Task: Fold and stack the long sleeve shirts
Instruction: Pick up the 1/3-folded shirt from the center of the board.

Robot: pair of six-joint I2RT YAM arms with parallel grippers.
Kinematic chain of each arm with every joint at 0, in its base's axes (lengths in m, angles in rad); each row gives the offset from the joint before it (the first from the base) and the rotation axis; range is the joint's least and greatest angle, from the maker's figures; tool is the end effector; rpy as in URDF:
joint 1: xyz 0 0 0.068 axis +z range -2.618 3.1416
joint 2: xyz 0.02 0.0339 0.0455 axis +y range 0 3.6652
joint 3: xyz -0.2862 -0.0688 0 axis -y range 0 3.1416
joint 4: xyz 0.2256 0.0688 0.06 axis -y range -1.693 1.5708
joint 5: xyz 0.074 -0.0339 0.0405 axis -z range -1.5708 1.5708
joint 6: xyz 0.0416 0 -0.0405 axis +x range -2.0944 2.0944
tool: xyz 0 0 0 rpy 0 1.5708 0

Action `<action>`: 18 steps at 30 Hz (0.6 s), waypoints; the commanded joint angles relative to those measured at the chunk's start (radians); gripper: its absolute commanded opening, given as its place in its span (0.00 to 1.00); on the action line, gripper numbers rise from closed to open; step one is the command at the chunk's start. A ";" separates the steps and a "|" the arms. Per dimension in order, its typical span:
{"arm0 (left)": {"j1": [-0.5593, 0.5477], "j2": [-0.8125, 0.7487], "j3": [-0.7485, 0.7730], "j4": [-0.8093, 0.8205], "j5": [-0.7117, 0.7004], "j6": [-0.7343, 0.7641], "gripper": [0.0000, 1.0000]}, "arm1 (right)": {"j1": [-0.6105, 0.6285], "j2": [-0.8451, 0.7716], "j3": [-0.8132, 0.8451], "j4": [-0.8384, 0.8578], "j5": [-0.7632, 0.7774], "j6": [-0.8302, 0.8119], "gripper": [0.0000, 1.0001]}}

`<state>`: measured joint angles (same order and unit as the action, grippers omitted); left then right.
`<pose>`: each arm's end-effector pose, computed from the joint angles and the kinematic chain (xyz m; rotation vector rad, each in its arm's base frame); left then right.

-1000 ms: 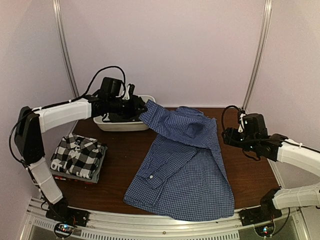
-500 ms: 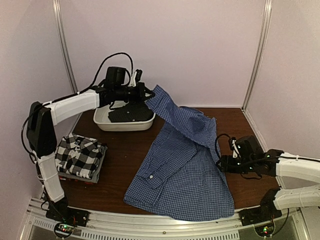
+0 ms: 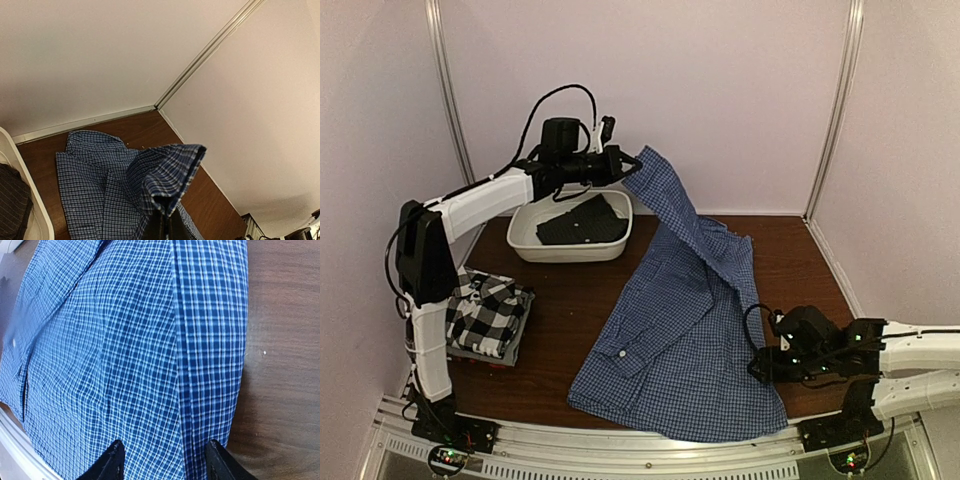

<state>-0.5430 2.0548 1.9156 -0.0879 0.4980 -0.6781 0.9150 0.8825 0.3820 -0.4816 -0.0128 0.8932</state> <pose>0.4115 -0.2716 0.3701 0.2596 1.9556 -1.2845 0.0783 0.1027 0.1828 -0.0348 2.7120 0.6569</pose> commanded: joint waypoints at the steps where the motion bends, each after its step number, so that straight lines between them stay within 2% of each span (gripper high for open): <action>1: 0.002 0.030 0.071 0.061 0.008 0.031 0.00 | 0.085 -0.023 0.001 -0.083 0.050 0.112 0.54; 10: 0.005 0.069 0.132 0.059 -0.014 0.037 0.00 | 0.277 -0.034 0.039 -0.230 0.075 0.263 0.49; 18: 0.011 0.099 0.187 0.059 -0.014 0.029 0.00 | 0.402 -0.025 0.083 -0.296 0.096 0.371 0.33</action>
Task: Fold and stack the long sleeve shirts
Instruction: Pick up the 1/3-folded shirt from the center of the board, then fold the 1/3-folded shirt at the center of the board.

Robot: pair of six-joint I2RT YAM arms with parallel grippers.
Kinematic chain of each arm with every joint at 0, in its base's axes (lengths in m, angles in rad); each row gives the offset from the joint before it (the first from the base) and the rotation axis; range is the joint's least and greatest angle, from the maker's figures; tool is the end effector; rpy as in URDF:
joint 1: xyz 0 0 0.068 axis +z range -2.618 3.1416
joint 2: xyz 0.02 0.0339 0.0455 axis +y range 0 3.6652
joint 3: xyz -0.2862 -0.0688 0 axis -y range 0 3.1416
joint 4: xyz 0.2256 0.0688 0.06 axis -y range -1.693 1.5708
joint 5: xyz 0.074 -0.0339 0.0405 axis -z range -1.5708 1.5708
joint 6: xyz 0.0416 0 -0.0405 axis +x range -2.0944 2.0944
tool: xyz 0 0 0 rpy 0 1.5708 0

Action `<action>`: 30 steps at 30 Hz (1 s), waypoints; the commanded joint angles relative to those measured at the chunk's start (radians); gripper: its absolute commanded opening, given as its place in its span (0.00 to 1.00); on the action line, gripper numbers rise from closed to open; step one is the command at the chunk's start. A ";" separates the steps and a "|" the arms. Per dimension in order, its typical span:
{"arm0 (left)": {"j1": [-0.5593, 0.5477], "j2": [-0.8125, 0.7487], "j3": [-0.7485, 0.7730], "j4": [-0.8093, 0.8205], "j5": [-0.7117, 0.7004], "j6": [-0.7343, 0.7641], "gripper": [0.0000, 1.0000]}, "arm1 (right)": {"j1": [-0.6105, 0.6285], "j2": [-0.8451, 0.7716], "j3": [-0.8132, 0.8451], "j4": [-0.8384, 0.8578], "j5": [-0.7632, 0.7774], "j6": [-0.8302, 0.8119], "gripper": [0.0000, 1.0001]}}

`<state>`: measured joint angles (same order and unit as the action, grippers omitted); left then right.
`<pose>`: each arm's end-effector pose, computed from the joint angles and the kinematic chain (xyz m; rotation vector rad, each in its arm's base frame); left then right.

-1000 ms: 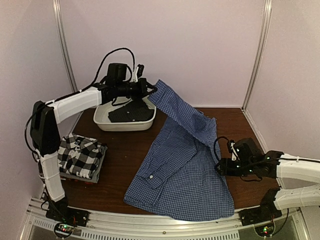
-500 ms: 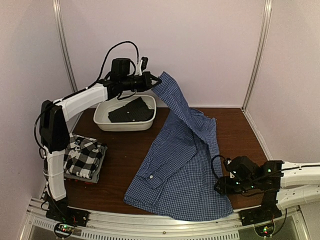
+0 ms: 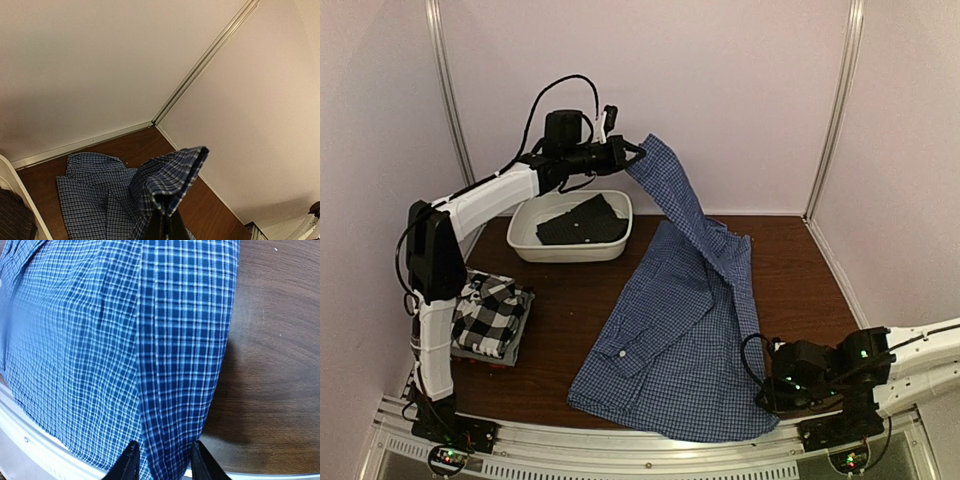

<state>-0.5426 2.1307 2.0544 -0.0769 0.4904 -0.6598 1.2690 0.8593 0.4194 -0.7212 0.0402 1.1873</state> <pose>0.4274 -0.2806 0.3817 0.2877 1.8689 -1.2782 0.0339 0.1034 0.1825 -0.1069 2.9141 0.5509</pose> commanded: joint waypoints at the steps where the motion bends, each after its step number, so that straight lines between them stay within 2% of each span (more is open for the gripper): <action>1: 0.010 0.025 0.053 0.046 -0.005 0.012 0.00 | 0.061 0.002 0.052 -0.063 0.045 0.087 0.31; 5: 0.012 0.030 0.060 0.047 -0.003 0.012 0.00 | 0.108 0.024 0.074 -0.075 0.048 0.115 0.21; 9: 0.013 0.036 0.065 0.052 0.000 0.012 0.00 | 0.119 0.059 0.088 -0.024 0.050 0.106 0.00; 18: 0.031 0.073 0.157 0.048 0.005 0.013 0.00 | 0.117 0.237 0.190 0.285 0.047 -0.045 0.00; 25: 0.051 0.120 0.262 0.054 0.007 0.020 0.00 | 0.071 0.523 0.358 0.471 -0.020 -0.196 0.00; 30: 0.066 0.136 0.266 0.056 0.013 0.027 0.00 | 0.021 0.696 0.446 0.574 -0.105 -0.247 0.00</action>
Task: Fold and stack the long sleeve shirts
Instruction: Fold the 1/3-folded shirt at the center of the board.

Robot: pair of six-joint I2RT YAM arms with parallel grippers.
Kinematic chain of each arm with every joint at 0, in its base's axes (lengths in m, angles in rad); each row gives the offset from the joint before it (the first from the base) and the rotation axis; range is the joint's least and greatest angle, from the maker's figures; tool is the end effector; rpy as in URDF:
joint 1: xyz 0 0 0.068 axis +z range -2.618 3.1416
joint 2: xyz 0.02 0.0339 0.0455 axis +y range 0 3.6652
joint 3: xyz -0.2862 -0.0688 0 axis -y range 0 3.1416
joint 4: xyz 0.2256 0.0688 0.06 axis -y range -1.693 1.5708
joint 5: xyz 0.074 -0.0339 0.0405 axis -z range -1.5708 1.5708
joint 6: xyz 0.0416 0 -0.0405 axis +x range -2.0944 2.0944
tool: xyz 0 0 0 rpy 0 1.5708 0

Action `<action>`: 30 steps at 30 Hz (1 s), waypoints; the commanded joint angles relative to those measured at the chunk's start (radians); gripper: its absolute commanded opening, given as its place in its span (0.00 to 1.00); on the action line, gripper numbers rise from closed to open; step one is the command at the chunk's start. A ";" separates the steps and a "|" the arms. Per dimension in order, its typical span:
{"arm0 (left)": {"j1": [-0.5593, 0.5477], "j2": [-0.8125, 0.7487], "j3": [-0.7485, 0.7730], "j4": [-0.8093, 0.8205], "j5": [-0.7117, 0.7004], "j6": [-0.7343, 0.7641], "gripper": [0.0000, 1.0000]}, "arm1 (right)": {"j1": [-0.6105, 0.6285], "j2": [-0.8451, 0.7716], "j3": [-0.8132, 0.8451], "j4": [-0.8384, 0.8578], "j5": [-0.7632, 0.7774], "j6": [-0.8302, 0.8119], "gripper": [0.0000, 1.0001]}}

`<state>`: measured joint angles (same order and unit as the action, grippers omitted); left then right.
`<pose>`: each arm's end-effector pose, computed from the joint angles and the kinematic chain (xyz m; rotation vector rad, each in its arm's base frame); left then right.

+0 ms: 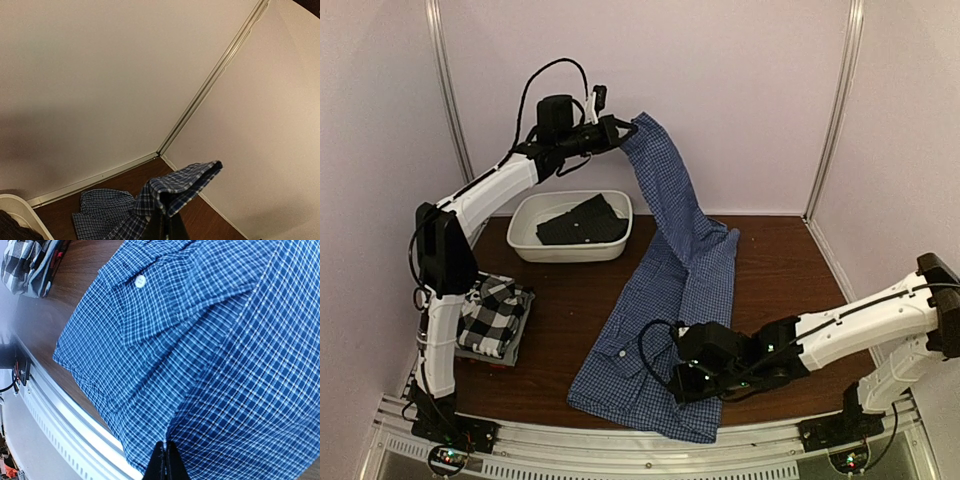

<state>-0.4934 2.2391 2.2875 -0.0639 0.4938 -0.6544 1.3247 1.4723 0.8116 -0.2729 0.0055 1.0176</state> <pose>0.4578 -0.2686 0.4073 0.2818 1.7164 -1.2597 0.0674 0.2672 0.2143 -0.4209 2.7361 0.8382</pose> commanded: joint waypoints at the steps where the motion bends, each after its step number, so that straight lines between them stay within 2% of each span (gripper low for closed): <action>1: 0.019 0.030 0.033 0.040 0.009 0.024 0.00 | -0.043 0.103 0.066 0.137 -0.081 -0.081 0.00; 9: 0.033 0.043 0.035 0.019 0.019 0.041 0.00 | -0.090 0.184 0.090 0.231 -0.123 -0.073 0.00; 27: 0.034 0.047 0.060 0.023 0.079 0.030 0.00 | -0.107 0.276 0.103 0.341 -0.184 -0.062 0.00; 28: 0.035 0.045 0.054 0.023 0.090 0.029 0.00 | -0.107 0.275 0.104 0.340 -0.187 -0.064 0.01; 30: 0.033 0.038 0.034 0.024 0.110 0.030 0.00 | -0.107 0.263 0.102 0.338 -0.189 -0.069 0.16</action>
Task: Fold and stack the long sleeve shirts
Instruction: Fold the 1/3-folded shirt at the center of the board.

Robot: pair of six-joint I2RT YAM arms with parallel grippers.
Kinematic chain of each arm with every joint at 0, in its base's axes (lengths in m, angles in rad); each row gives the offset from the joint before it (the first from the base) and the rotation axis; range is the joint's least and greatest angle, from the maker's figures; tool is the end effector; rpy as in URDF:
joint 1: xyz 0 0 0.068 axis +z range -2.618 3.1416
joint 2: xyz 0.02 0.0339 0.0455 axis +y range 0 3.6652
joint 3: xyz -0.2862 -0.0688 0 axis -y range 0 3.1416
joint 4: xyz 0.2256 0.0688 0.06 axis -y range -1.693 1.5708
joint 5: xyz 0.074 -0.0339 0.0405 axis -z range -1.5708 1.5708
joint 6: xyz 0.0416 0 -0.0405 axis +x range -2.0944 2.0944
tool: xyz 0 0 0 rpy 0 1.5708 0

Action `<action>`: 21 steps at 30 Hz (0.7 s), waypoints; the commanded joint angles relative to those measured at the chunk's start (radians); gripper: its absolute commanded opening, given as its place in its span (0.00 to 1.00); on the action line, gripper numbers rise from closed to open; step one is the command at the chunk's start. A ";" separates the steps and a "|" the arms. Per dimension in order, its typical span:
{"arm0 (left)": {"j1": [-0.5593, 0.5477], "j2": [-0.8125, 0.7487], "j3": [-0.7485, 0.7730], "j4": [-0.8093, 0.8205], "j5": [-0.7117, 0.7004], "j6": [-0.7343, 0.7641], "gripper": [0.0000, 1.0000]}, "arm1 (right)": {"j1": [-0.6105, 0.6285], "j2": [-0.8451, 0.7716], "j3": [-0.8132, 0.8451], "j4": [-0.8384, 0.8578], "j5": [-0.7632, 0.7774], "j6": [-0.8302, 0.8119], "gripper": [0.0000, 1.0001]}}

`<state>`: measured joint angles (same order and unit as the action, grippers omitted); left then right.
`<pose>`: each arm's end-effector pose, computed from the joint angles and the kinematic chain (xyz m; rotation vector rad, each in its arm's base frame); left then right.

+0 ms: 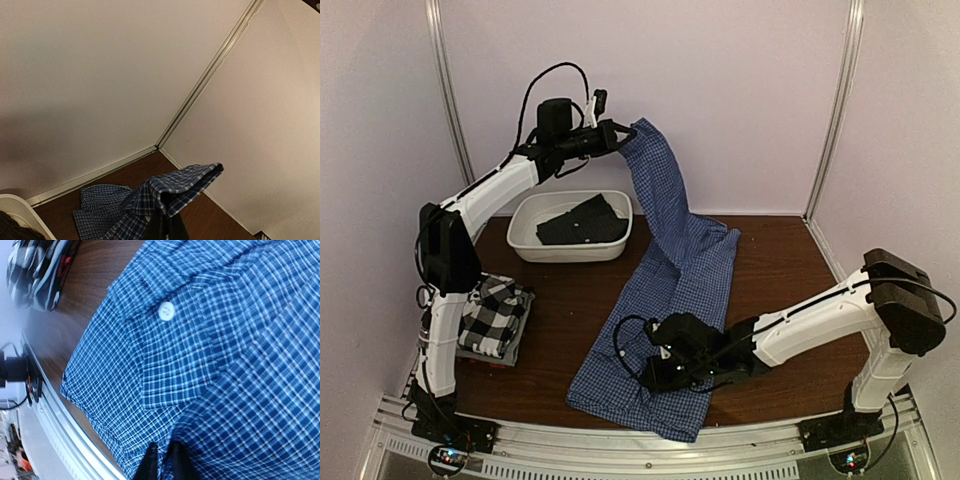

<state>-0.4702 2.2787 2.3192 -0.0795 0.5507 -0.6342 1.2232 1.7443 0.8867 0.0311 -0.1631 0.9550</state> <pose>0.4702 -0.2634 0.3958 0.3218 1.7356 -1.2691 0.1096 0.3223 0.1794 -0.4535 2.7072 1.0529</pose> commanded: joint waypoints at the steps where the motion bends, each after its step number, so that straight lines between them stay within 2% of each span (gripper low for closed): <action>1: 0.010 -0.009 -0.012 0.040 0.063 0.013 0.00 | -0.006 -0.021 0.026 0.029 -0.016 -0.011 0.24; 2: 0.010 -0.016 -0.027 0.043 0.072 0.016 0.00 | -0.006 -0.037 0.026 0.021 -0.009 -0.020 0.34; 3: 0.010 -0.023 -0.044 0.050 0.079 0.019 0.00 | -0.009 -0.058 0.028 0.007 0.004 -0.030 0.39; 9: 0.008 -0.059 -0.109 0.072 0.160 0.046 0.00 | -0.117 -0.243 0.003 -0.117 0.079 -0.097 0.55; 12: 0.007 -0.063 -0.123 0.102 0.210 0.056 0.00 | -0.247 -0.377 -0.053 -0.161 0.103 -0.120 0.56; 16: -0.011 -0.086 -0.164 0.123 0.263 0.077 0.00 | -0.439 -0.519 -0.127 -0.135 0.101 -0.127 0.56; 21: -0.049 -0.141 -0.251 0.130 0.328 0.106 0.00 | -0.623 -0.589 -0.160 -0.113 0.071 -0.147 0.55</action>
<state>-0.4847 2.2337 2.1246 -0.0177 0.7898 -0.5743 0.6800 1.1812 0.7517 -0.0669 -0.0887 0.8421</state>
